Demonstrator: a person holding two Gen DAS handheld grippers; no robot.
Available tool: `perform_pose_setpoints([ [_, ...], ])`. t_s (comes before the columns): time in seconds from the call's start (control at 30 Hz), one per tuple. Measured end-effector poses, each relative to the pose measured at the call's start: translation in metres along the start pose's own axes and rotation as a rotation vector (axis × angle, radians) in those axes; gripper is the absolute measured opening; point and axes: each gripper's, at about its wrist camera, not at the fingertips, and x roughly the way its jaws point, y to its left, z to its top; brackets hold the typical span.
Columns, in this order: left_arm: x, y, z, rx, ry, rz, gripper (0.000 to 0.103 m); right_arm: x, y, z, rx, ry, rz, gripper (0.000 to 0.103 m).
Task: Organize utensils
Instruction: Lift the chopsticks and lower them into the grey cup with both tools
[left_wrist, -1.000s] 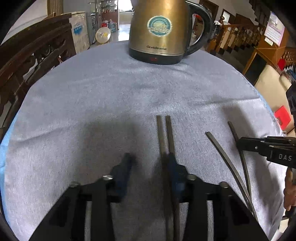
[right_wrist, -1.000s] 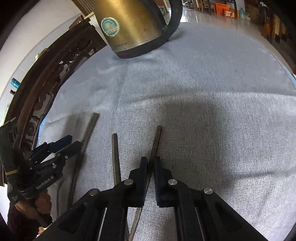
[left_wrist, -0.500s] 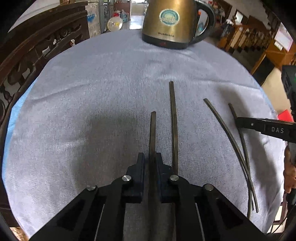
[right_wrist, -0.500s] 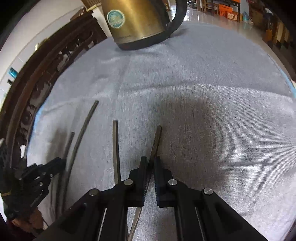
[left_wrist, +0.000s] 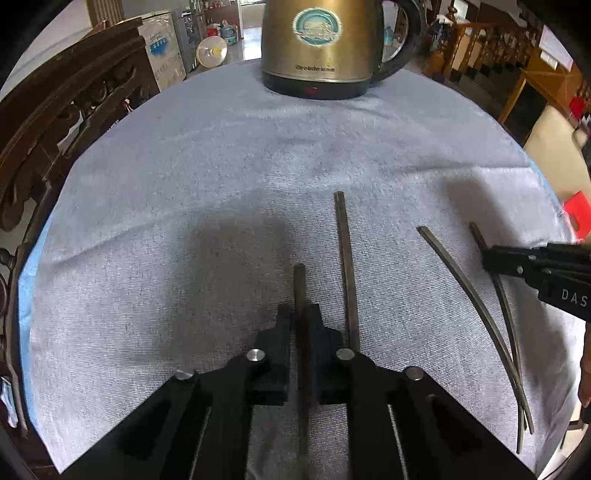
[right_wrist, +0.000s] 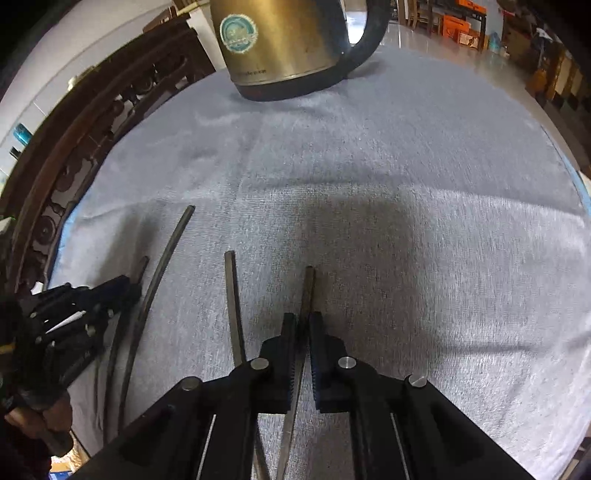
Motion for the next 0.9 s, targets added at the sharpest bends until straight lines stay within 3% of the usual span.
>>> perform_pose_setpoints([
  [0.2,-0.018,0.019,-0.020,-0.102,-0.069,0.017,0.005,-0.035,-0.033,-0.033,0.085,-0.124,0.060,0.007],
  [0.43,-0.093,0.035,-0.055,-0.205,-0.271,0.033,0.005,-0.107,-0.065,-0.077,0.164,-0.361,0.105,0.007],
  [0.67,-0.185,0.029,-0.108,-0.246,-0.499,0.053,0.005,-0.172,-0.053,-0.130,0.194,-0.604,0.122,0.007],
  [0.9,-0.242,0.013,-0.156,-0.277,-0.651,0.033,0.005,-0.226,-0.024,-0.187,0.162,-0.788,0.089,0.007],
])
